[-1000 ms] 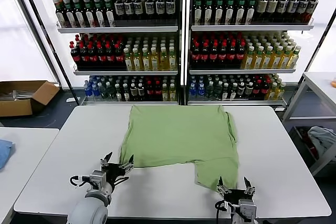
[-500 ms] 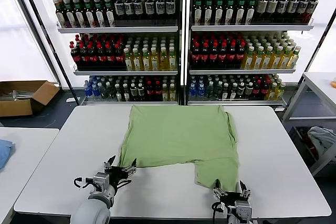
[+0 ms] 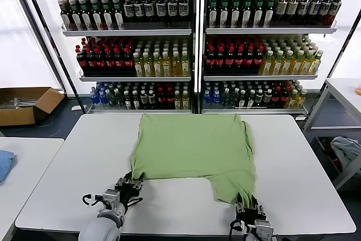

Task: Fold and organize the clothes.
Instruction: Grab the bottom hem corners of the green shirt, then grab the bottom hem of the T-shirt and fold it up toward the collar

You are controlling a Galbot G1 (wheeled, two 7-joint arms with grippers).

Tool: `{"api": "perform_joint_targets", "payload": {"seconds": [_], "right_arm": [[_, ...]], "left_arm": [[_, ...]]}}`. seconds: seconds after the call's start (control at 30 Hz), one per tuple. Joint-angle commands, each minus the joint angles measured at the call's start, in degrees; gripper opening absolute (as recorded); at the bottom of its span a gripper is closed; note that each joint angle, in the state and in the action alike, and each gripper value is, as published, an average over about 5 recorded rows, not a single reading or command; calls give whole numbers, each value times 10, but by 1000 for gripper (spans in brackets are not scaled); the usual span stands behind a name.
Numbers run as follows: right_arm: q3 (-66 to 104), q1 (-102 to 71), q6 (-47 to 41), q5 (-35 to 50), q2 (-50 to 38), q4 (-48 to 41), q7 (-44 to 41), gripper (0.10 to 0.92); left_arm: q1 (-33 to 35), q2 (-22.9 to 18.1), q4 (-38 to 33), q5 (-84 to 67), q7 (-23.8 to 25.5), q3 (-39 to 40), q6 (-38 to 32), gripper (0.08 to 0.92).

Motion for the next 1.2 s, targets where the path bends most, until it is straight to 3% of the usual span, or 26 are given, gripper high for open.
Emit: {"api": "perform_joint_targets", "payload": {"seconds": [0.03,0.17,0.37,0.6,0.9,1.2], "right_arm": [[-2,0,-1,10,1,-5,3,217],[3,-4,7,10,1,0,-4,130],[17,-7,36,6,-2,4,-29,119],[34,-2,96,-22,-5,34,-68,119],[48,52,106,-67,4,99,-77,119],[52,154,108,-70,-14,29,-82,119]], "left_arm": [[1,0,8,2,0,0,3,329],[3,-1,5,3,1,2,0,208],[4,-6,-3,27,5,4,-27,89],[-8,-19,-22,28,-3,6,-81,84],[-42,-20,-54,-31,-19,-3,-108,84],[-101,-17,16,-58,-23,-1,-126,84]]}}
